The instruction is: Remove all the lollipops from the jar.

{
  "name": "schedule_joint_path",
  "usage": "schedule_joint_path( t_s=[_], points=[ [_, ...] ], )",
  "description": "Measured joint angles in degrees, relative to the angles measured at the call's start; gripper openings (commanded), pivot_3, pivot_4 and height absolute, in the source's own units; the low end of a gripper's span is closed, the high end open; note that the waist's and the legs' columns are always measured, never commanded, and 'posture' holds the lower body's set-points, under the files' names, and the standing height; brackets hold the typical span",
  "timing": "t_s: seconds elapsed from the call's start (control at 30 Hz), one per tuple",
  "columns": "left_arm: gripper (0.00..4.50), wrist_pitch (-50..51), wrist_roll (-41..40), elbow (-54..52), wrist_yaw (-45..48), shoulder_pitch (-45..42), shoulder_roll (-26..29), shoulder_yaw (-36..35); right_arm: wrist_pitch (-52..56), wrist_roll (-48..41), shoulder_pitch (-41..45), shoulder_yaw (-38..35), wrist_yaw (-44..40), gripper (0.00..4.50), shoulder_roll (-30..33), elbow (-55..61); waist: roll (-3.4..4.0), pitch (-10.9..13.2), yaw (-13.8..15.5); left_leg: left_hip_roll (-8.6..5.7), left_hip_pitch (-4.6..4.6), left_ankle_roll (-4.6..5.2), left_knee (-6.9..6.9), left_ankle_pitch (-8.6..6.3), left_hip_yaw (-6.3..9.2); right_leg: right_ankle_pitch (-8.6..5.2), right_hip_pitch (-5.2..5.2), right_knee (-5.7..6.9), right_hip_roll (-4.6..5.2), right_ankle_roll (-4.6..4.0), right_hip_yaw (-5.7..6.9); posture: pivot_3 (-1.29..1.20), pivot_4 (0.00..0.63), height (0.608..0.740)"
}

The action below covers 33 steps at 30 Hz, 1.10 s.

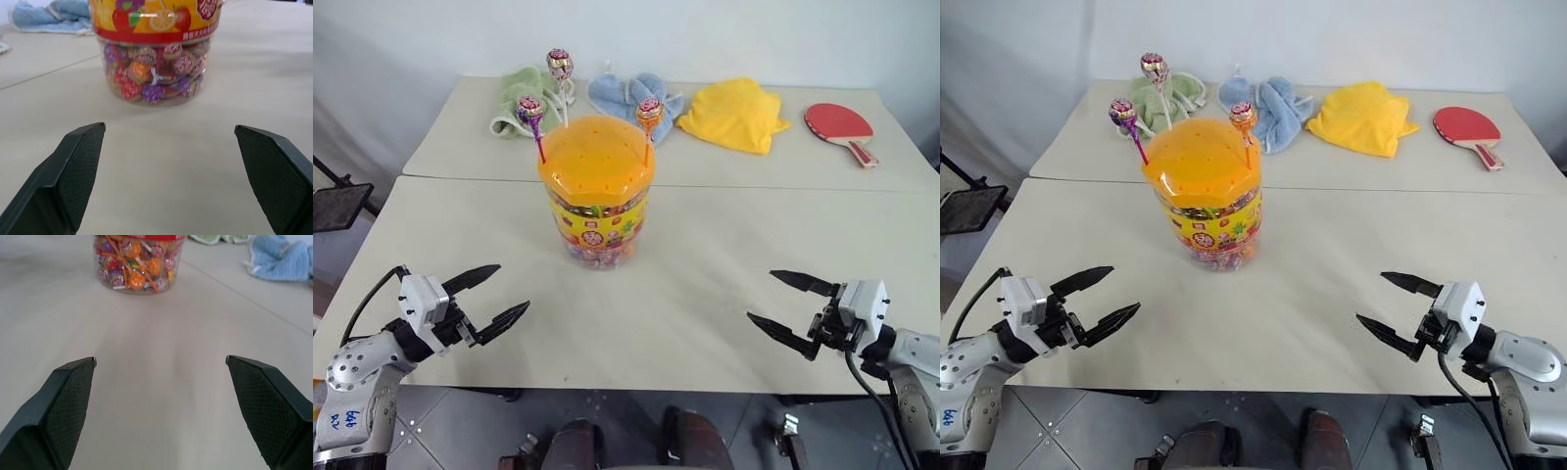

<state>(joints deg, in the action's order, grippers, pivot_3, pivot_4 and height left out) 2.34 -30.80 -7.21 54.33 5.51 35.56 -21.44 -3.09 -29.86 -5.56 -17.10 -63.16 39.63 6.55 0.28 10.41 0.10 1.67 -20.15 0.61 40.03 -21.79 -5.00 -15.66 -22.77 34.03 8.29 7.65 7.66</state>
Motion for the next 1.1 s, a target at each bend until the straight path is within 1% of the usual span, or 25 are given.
schedule_joint_path(
  t_s=[0.17, 0.23, 0.3, 0.4, 0.5, 0.57, 0.63, 0.73, 0.87, 1.0, 1.1],
  points=[
    [4.50, 6.32, -5.08, -1.98, 1.53, -0.36, 2.36, -0.28, 2.53, -1.91, 0.20, -0.17, -0.05, 4.45, 0.41, 1.45, 0.00, 0.00, -0.07, 0.03, 0.01, 0.00, -0.01, 0.00, 0.01, 0.00, -0.01, 0.01, -0.01, 0.00, -0.02, 0.00, 0.150, 0.740],
    [4.50, 10.99, -9.89, -1.69, 0.68, -2.07, 2.27, -1.31, 5.89, -4.88, 1.09, -0.18, 1.51, 4.45, 0.32, 4.48, 0.01, 0.01, -0.07, 0.11, 0.00, 0.00, 0.02, 0.00, 0.16, 0.00, -0.03, 0.04, -0.01, 0.00, -0.06, 0.00, 0.150, 0.740],
    [4.50, 14.78, -15.48, -1.11, -0.78, -5.79, 1.90, -3.95, 9.40, -8.65, 2.73, -0.41, 3.56, 4.45, 0.30, 9.77, 0.01, 0.00, 0.01, 0.10, 0.01, 0.00, 0.06, 0.00, 0.44, 0.00, -0.03, 0.06, 0.00, 0.00, -0.08, 0.00, 0.150, 0.740],
    [4.50, 16.45, -21.08, 2.73, -1.93, -9.74, 0.34, -8.99, 12.77, -15.20, 3.90, -2.67, 8.73, 4.45, -1.31, 16.80, 0.01, 0.00, 0.15, 0.01, 0.01, -0.03, 0.04, -0.02, 0.51, 0.00, -0.03, 0.12, 0.04, 0.01, -0.03, 0.00, 0.150, 0.740],
    [4.50, 16.57, -22.11, 8.41, -1.47, -10.77, -1.48, -10.74, 15.18, -21.18, 4.29, -4.65, 14.10, 4.45, -2.97, 22.09, 0.01, 0.00, 0.16, -0.05, -0.02, -0.05, 0.02, -0.06, 0.48, 0.01, -0.03, 0.10, -0.02, 0.01, 0.04, 0.00, 0.150, 0.740],
    [4.50, 17.77, -22.31, 11.83, -0.42, -12.64, -2.51, -10.39, 15.58, -24.73, 5.39, -5.05, 17.22, 4.45, -5.76, 25.24, -0.04, 0.01, 0.42, -0.04, -0.08, -0.05, 0.07, -0.06, 0.32, 0.01, -0.03, 0.10, -0.09, 0.01, 0.08, 0.00, 0.150, 0.740],
    [4.50, 19.70, -23.53, 13.09, 0.04, -17.02, -3.71, -8.98, 15.55, -27.11, 6.75, -5.03, 19.04, 4.45, -6.85, 28.13, -0.07, 0.01, 1.21, -0.03, -0.10, -0.04, 0.15, -0.05, 0.21, 0.01, -0.03, 0.10, -0.11, 0.01, 0.01, 0.00, 0.150, 0.740],
    [4.50, 23.01, -26.56, 12.84, -0.04, -27.73, -5.16, -6.51, 16.13, -30.66, 9.61, -4.85, 21.28, 4.45, -6.96, 30.68, -0.27, -0.07, 1.71, -0.06, -0.14, -0.03, 0.28, -0.04, 0.25, 0.01, 0.02, 0.09, -0.12, 0.01, -0.03, 0.00, 0.150, 0.740],
    [4.50, 24.58, -26.75, 13.86, 0.46, -33.90, -5.14, -3.82, 16.75, -31.74, 9.77, -4.56, 21.39, 4.45, -6.50, 31.64, -0.29, -0.10, 1.03, -0.03, -0.01, -0.07, 0.02, -0.07, -0.01, 0.02, -0.06, 0.08, -0.18, 0.03, -0.06, 0.00, 0.150, 0.740],
    [4.50, 23.63, -22.77, 19.94, 3.44, -40.28, -5.32, -0.03, 16.94, -30.69, 9.46, -3.07, 20.88, 4.45, -6.33, 32.95, -0.30, -0.09, 0.71, 0.08, -0.07, -0.11, 0.02, -0.08, -0.10, 0.02, -0.18, 0.06, -0.33, 0.03, -0.07, 0.00, 0.150, 0.740],
    [4.50, 22.71, -20.77, 22.30, 6.18, -44.63, -5.39, 1.49, 16.90, -28.41, 8.25, -2.48, 19.47, 4.45, -5.85, 33.05, -0.32, -0.08, 0.84, 0.07, -0.08, -0.11, 0.07, -0.08, -0.19, 0.02, -0.18, -0.01, -0.33, 0.03, -0.16, 0.00, 0.150, 0.740]
  ],
)
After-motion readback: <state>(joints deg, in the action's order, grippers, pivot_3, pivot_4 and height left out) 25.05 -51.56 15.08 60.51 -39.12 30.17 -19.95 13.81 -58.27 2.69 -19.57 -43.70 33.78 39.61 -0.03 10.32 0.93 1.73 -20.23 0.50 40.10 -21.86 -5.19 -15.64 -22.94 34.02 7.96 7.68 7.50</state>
